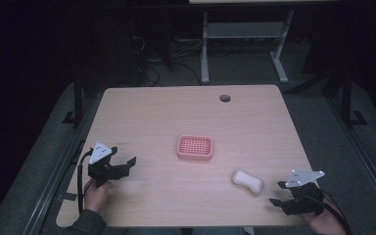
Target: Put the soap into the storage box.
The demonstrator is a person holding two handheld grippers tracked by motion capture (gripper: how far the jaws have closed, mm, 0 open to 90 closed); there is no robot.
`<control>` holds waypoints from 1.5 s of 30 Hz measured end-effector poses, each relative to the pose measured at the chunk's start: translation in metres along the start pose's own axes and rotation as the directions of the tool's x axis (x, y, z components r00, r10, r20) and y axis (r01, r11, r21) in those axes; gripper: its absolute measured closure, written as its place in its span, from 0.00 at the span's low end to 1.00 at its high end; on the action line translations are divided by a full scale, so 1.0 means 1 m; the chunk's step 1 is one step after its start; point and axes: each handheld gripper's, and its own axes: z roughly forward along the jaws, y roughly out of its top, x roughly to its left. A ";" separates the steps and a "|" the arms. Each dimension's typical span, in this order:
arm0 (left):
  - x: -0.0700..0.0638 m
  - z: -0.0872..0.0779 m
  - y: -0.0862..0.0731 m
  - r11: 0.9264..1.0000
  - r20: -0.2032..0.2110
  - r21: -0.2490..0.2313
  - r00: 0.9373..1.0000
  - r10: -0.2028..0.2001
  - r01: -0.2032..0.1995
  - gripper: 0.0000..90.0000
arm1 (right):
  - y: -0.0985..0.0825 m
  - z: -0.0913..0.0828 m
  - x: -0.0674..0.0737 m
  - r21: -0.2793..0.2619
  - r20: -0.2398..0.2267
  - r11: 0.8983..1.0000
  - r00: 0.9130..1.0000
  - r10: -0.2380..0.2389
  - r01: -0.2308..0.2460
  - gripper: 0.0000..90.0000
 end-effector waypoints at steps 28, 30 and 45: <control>0.000 0.000 0.000 1.000 -0.006 -0.003 1.000 -0.002 0.002 0.16 | 0.016 0.000 0.007 0.004 0.003 0.998 0.998 -0.057 0.057 0.37; 0.001 -0.001 0.000 1.000 -0.007 -0.002 1.000 -0.005 0.005 0.16 | 0.017 0.000 0.007 0.006 0.003 0.998 0.998 -0.058 0.058 0.37; 0.001 -0.002 0.000 1.000 -0.011 -0.001 1.000 -0.009 0.009 0.16 | 0.041 0.004 0.008 0.039 -0.032 0.993 0.993 -0.114 0.116 0.37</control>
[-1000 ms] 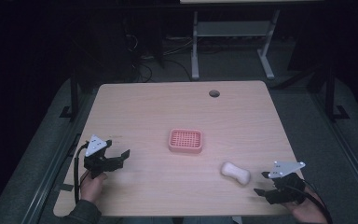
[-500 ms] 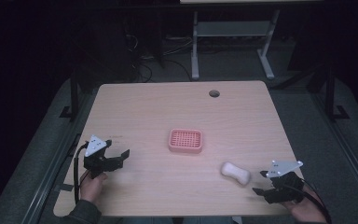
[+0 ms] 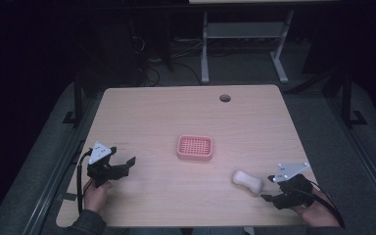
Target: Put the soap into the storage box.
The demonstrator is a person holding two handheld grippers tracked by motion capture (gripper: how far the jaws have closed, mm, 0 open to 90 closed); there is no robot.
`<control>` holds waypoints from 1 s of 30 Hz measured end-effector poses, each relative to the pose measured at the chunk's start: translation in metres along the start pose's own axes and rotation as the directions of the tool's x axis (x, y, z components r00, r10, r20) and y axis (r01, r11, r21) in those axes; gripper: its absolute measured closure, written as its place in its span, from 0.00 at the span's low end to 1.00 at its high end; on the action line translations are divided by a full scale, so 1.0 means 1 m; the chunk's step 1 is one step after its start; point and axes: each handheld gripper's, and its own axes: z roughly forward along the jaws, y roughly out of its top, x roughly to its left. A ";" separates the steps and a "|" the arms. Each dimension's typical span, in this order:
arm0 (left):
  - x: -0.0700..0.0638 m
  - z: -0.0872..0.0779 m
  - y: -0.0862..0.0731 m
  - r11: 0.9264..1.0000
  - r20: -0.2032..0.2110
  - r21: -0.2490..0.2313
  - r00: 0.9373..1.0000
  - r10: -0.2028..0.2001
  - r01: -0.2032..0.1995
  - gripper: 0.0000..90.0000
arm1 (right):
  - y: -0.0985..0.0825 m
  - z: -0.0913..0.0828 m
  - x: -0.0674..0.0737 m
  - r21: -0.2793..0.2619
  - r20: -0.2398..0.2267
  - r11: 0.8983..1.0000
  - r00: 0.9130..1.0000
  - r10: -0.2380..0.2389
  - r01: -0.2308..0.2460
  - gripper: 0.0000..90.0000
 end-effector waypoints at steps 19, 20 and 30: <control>0.002 -0.001 0.000 1.000 -0.007 -0.007 1.000 -0.002 0.002 0.16 | 0.038 0.018 -0.009 0.060 -0.056 0.996 0.996 -0.070 0.073 0.35; 0.001 -0.001 0.000 1.000 -0.007 -0.007 1.000 -0.001 0.001 0.16 | 0.039 0.019 -0.010 0.059 -0.056 0.995 0.995 -0.078 0.081 0.35; 0.001 -0.001 0.001 1.000 -0.004 -0.005 1.000 0.002 -0.002 0.16 | 0.051 0.037 -0.011 0.107 -0.083 0.990 0.993 -0.080 0.088 0.35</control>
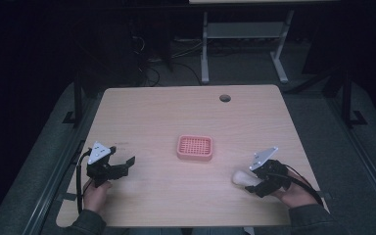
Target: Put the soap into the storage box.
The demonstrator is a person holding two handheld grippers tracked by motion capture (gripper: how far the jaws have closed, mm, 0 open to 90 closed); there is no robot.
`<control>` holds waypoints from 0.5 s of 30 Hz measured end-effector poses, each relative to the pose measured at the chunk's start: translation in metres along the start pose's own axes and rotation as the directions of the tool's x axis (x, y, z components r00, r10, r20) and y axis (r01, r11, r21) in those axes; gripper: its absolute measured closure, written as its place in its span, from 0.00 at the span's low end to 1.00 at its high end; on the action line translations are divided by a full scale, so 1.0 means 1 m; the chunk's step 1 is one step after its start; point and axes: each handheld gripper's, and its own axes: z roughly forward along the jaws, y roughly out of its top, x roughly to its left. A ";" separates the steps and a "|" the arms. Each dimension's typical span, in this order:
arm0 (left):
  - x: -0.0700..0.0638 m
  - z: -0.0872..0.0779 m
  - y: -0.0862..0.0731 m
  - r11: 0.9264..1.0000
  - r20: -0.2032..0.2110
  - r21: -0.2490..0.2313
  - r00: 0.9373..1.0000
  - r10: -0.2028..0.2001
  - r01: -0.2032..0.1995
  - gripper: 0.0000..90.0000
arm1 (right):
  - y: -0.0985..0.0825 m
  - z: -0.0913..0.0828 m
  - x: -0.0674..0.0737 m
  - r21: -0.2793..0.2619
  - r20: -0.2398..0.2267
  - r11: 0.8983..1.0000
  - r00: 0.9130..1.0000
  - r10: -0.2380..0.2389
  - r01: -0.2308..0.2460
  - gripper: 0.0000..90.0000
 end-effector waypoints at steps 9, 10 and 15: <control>-0.001 0.000 0.000 1.000 0.002 -0.005 1.000 0.001 -0.001 0.16 | 0.005 0.011 -0.004 0.047 0.006 0.999 1.000 -0.005 0.005 0.38; -0.001 0.000 0.000 1.000 0.002 -0.005 1.000 0.002 -0.002 0.16 | 0.006 0.012 -0.004 0.050 0.003 0.999 1.000 -0.004 0.003 0.39; -0.001 0.000 0.000 1.000 0.003 -0.006 1.000 0.000 0.000 0.16 | 0.006 0.017 -0.006 0.077 -0.001 0.997 1.000 0.000 0.000 0.42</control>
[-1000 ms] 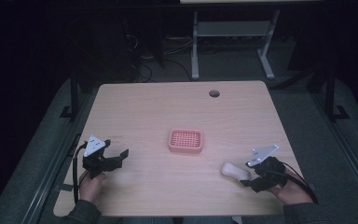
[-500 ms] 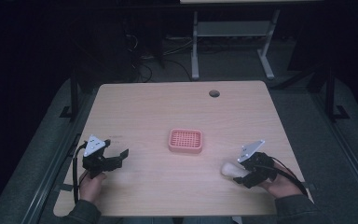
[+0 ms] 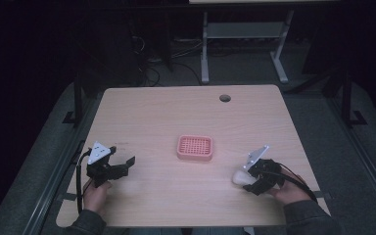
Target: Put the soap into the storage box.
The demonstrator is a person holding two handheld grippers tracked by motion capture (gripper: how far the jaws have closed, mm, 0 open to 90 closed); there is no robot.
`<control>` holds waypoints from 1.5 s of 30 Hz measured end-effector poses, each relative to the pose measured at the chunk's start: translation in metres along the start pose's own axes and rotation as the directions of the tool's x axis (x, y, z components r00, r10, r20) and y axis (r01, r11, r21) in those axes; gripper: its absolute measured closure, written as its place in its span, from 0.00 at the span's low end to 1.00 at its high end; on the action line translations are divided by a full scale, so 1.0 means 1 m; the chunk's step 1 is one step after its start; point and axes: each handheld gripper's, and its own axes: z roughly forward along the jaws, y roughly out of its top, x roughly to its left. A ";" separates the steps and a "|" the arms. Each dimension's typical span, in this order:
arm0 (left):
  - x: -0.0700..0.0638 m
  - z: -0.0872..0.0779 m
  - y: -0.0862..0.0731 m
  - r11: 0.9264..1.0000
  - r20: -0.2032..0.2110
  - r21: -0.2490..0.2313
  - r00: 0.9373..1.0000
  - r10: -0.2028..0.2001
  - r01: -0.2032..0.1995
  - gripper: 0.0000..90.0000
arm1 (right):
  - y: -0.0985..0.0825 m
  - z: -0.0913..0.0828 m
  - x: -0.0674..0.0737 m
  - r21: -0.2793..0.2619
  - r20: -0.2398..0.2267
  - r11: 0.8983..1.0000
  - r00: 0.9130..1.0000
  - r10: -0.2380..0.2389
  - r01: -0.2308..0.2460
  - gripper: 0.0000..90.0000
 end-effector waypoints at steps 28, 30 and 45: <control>0.001 -0.001 0.000 1.000 0.005 -0.002 1.000 -0.008 0.008 0.16 | 0.000 0.008 -0.001 0.009 -0.029 0.999 0.999 0.039 -0.039 0.52; 0.001 -0.001 0.000 1.000 0.004 -0.002 1.000 -0.008 0.008 0.16 | 0.000 0.008 -0.002 0.004 -0.031 0.999 0.999 0.041 -0.041 0.52; 0.002 -0.001 0.000 1.000 0.002 -0.004 1.000 -0.013 0.013 0.16 | -0.001 0.007 -0.002 -0.008 -0.024 0.998 0.998 0.056 -0.056 0.54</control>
